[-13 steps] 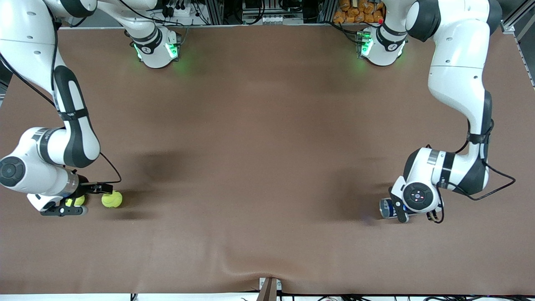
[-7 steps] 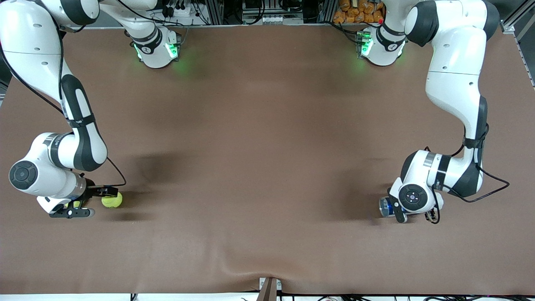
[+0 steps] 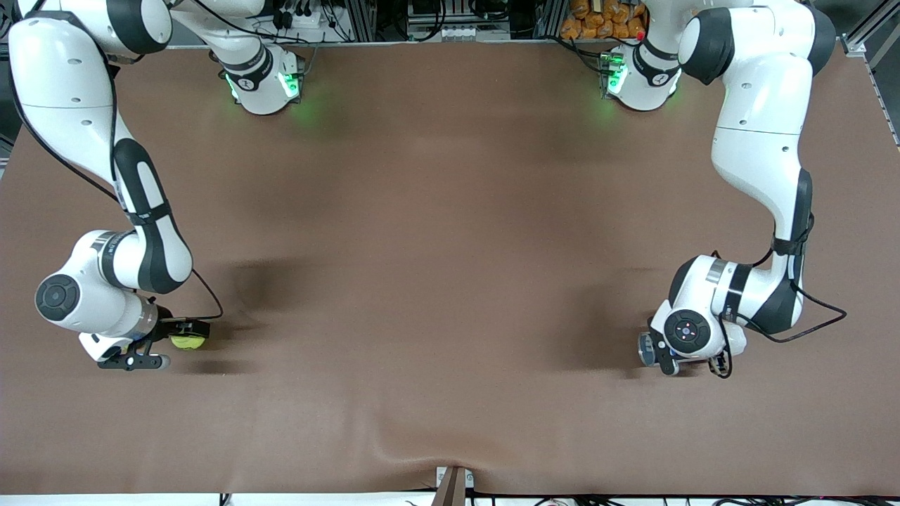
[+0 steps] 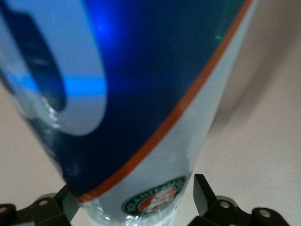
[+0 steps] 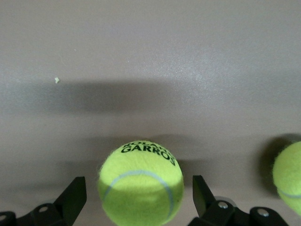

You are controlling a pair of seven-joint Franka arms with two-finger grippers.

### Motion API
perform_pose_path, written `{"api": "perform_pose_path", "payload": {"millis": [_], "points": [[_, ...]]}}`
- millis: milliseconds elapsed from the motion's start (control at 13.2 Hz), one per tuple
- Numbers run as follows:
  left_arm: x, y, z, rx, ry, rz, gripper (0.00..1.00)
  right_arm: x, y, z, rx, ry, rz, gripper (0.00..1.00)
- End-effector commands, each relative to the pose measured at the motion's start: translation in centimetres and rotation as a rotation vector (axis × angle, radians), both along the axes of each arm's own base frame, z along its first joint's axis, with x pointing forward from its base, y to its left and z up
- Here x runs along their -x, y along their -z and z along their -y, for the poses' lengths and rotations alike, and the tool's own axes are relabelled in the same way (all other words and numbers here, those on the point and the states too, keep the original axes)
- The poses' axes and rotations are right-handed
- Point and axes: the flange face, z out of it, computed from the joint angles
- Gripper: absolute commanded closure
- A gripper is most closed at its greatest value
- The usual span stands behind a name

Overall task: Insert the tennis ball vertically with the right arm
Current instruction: 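Close the left gripper on the tube while the right gripper grasps a ball, then lift the tube upright with the left gripper to the table middle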

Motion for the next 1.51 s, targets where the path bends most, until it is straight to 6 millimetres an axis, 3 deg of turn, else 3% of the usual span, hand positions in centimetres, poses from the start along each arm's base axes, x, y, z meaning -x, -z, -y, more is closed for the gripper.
{"api": "perform_pose_path", "payload": {"millis": [0, 227, 302, 453, 604, 755, 831, 982, 1435], "points": [[-0.4, -0.1, 0.5, -0.014, 0.03, 0.011, 0.16, 0.0, 0.2, 0.1, -0.012, 0.015, 0.01, 0.0], [-0.5, -0.3, 0.8, -0.014, 0.034, 0.015, 0.21, 0.0, 0.2, 0.1, -0.012, 0.015, 0.01, 0.0], [-0.5, -0.6, 0.8, -0.013, 0.034, 0.02, 0.21, 0.0, 0.2, 0.1, -0.012, 0.015, 0.01, 0.08], [-0.6, -1.1, 1.1, -0.01, 0.038, 0.026, 0.21, 0.0, 0.2, 0.1, -0.012, 0.015, 0.01, 0.55], [-0.7, -1.3, 1.5, -0.002, 0.067, 0.011, 0.26, 0.0, 0.1, 0.1, -0.012, 0.021, 0.01, 0.82], [-0.8, -1.8, 1.7, 0.005, 0.076, 0.011, 0.26, 0.0, -0.2, 0.4, -0.012, 0.027, 0.007, 0.99], [-1.0, -2.7, 2.0, 0.015, 0.076, 0.023, 0.26, -0.2, -0.8, 0.5, -0.013, 0.026, 0.016, 1.0], [-0.9, -4.5, 4.6, 0.068, 0.093, 0.04, 0.27, -0.6, -3.0, 0.6, -0.017, 0.023, 0.009, 1.0], [-0.6, -7.8, 9.0, 0.345, -0.026, 0.05, 0.26, -1.4, -15.7, 0.8, -0.031, 0.016, -0.019, 1.0]]}}
